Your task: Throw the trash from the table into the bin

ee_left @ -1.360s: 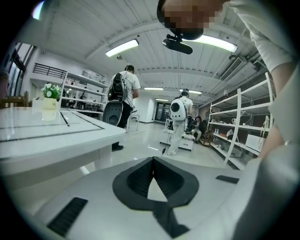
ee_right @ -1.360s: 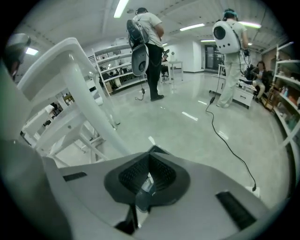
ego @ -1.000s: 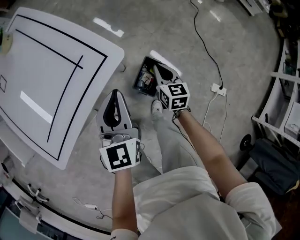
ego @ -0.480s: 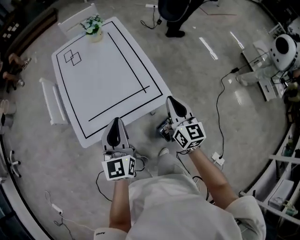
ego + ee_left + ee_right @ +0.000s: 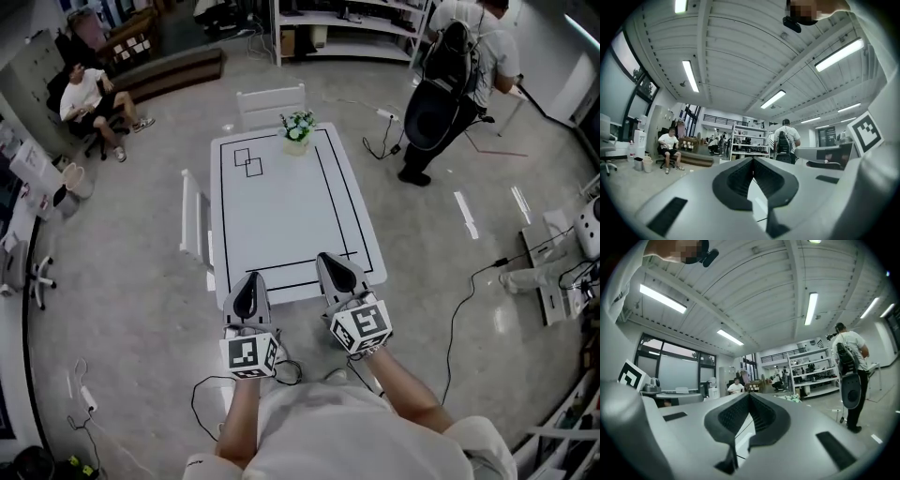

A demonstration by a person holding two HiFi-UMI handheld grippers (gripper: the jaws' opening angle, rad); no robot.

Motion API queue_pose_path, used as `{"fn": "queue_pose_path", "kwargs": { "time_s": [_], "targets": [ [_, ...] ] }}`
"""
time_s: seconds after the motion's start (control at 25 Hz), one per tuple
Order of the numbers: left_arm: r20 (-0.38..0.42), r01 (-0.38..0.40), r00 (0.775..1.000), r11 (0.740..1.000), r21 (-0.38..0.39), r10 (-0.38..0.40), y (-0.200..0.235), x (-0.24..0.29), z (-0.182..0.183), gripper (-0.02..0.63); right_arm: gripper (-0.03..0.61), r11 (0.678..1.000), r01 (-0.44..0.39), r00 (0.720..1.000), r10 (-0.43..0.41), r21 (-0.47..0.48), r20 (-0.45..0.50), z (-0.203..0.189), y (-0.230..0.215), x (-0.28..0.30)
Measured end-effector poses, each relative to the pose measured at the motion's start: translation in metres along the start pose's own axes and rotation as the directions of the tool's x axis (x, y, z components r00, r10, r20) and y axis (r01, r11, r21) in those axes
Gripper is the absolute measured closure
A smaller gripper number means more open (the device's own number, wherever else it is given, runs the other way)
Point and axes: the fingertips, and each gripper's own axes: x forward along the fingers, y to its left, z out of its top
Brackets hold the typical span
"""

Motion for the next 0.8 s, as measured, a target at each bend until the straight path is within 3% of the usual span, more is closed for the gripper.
{"fn": "queue_pose_path", "kwargs": {
  "time_s": [0.24, 0.8],
  "targets": [
    [0.019, -0.044, 0.999, 0.999, 0.018, 0.043, 0.041, -0.003, 0.02, 0.609, 0.571, 0.994, -0.104, 0.994, 0.105, 0.036, -0.038, 0.008, 0.052, 0.045],
    [0.031, -0.077, 0.997, 0.995, 0.058, 0.075, 0.131, -0.008, 0.032, 0.609, 0.571, 0.99, -0.112, 0.992, 0.117, 0.082, -0.053, 0.012, 0.099, 0.126]
  ]
}}
